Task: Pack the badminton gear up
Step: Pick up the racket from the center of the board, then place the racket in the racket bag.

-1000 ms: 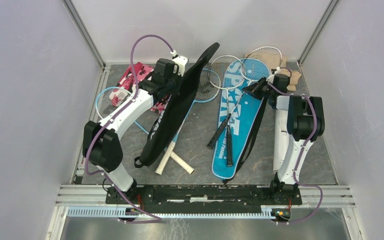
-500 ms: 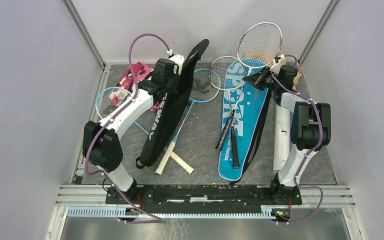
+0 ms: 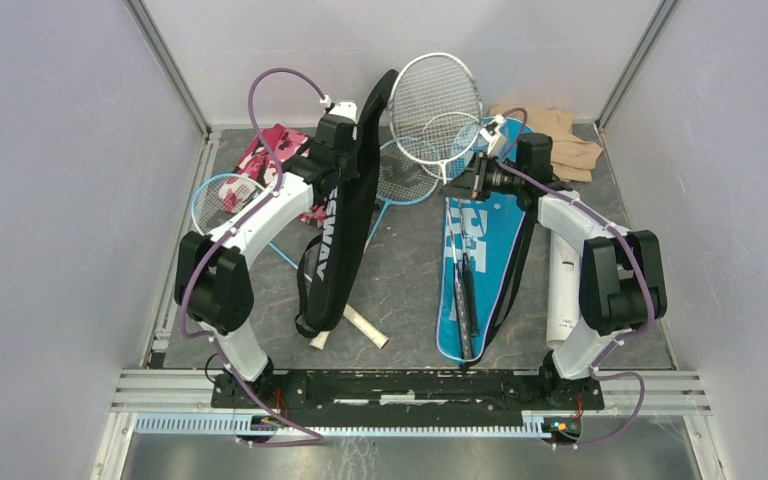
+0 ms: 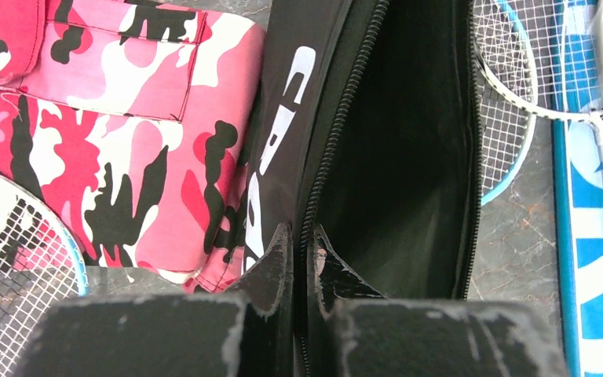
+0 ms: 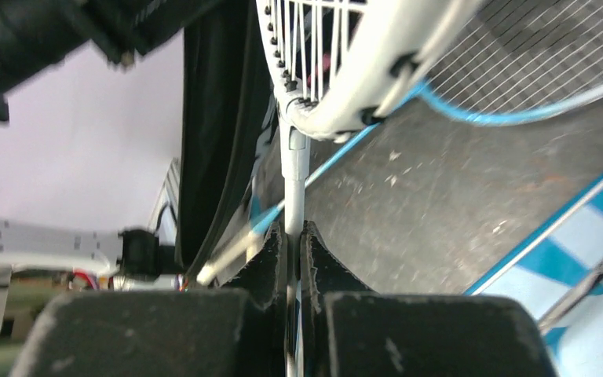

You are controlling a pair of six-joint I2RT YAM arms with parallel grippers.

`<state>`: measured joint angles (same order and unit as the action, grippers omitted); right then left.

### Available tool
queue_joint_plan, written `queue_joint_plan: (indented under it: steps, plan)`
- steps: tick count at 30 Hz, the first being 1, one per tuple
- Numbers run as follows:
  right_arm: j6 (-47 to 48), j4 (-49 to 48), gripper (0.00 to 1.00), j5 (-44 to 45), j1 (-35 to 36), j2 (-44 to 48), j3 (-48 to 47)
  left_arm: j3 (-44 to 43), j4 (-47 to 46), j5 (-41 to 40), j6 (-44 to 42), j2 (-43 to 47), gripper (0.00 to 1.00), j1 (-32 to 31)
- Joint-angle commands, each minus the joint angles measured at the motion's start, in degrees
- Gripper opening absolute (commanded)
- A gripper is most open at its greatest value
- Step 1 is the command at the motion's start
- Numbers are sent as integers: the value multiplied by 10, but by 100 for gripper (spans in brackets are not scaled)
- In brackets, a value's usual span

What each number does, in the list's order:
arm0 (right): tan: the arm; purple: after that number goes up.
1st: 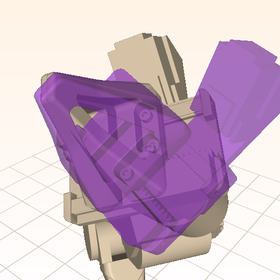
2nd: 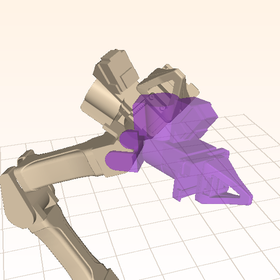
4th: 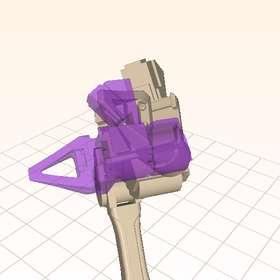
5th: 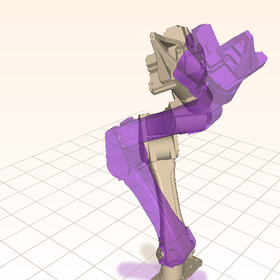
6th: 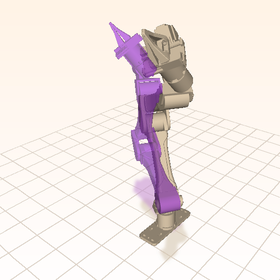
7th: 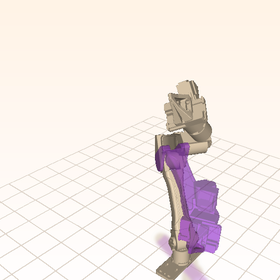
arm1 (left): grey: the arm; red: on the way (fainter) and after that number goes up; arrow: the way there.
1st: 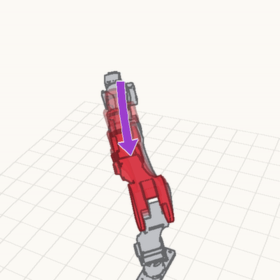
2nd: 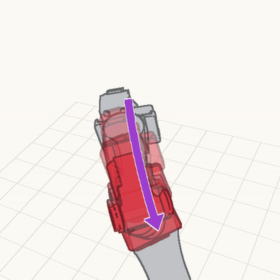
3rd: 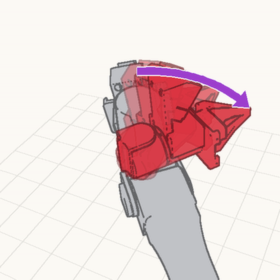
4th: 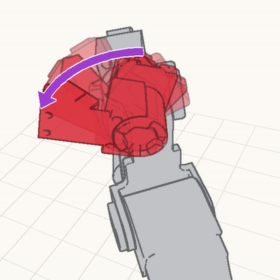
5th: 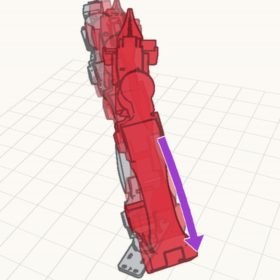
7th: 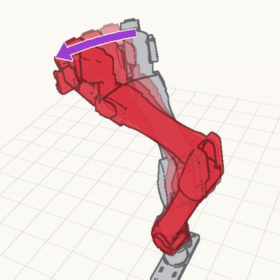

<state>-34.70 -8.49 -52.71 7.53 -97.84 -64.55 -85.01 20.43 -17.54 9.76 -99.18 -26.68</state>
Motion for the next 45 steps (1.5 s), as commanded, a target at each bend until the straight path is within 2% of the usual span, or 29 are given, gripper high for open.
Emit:
queue_joint_plan:
  steps: [1, 10, 22, 29, 41, 45]
  plan:
    - [118, 125, 0, -38, 25, 49, 9, -35, -38, -40, 79, -5, 2, 3]
    - [179, 195, 0, 9, 67, 94, 46, -16, -76, -30, 98, 10, 2, 2]
    - [174, 213, 0, 73, 101, 104, 89, 17, -121, -32, 96, 31, 2, -25]
    - [151, 182, 0, 71, 128, 95, 123, 59, -163, -15, 94, 40, 2, -60]
    - [112, 170, 0, 33, 149, 13, 52, 74, -162, 39, 109, 37, 2, -97]
    - [89, 158, 0, 24, 152, -17, 9, 78, -161, 96, 118, 33, 2, -100]
